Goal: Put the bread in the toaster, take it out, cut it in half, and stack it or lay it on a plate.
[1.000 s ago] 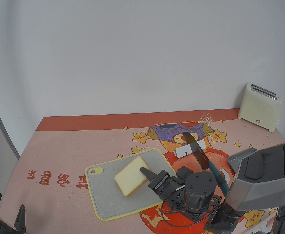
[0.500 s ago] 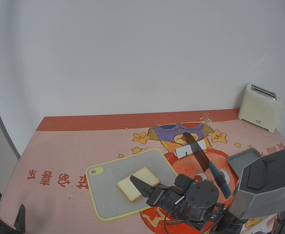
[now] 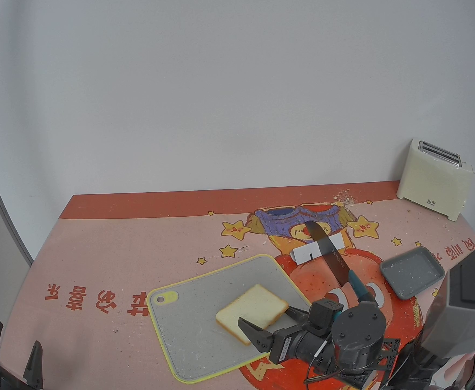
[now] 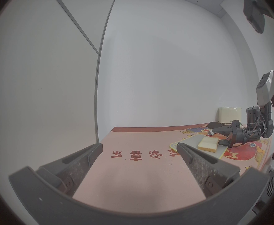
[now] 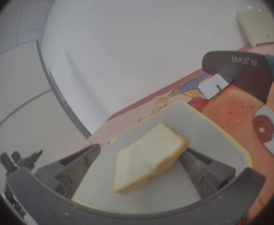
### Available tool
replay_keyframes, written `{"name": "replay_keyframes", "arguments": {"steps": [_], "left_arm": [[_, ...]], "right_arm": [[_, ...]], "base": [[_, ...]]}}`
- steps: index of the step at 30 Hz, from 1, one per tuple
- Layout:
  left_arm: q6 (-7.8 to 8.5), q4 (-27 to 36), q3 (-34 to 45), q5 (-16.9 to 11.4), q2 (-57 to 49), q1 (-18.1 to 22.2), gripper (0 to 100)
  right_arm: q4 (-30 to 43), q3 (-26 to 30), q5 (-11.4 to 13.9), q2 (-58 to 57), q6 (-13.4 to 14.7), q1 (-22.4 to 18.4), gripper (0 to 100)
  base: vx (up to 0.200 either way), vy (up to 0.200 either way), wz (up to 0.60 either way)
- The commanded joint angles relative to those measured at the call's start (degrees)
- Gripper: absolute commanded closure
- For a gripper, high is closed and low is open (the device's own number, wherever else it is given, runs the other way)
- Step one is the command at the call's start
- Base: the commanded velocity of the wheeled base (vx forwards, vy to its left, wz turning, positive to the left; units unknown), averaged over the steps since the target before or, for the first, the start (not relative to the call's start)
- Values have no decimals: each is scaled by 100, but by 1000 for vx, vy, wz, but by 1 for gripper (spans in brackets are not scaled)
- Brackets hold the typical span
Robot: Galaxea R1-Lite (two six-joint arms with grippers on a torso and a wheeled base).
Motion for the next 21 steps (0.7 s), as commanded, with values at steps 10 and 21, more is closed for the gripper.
{"name": "replay_keyframes", "arguments": {"steps": [10,21], "left_arm": [[-1,-2,101,4,-57,-4,0],[-1,-2,101,4,-57,-4,0]], "right_arm": [[-34,-264,93,-437,-490,-225,0],[273,439,128,-824,-912,-128,0]], "base": [[0,0,0],[0,0,0]]}}
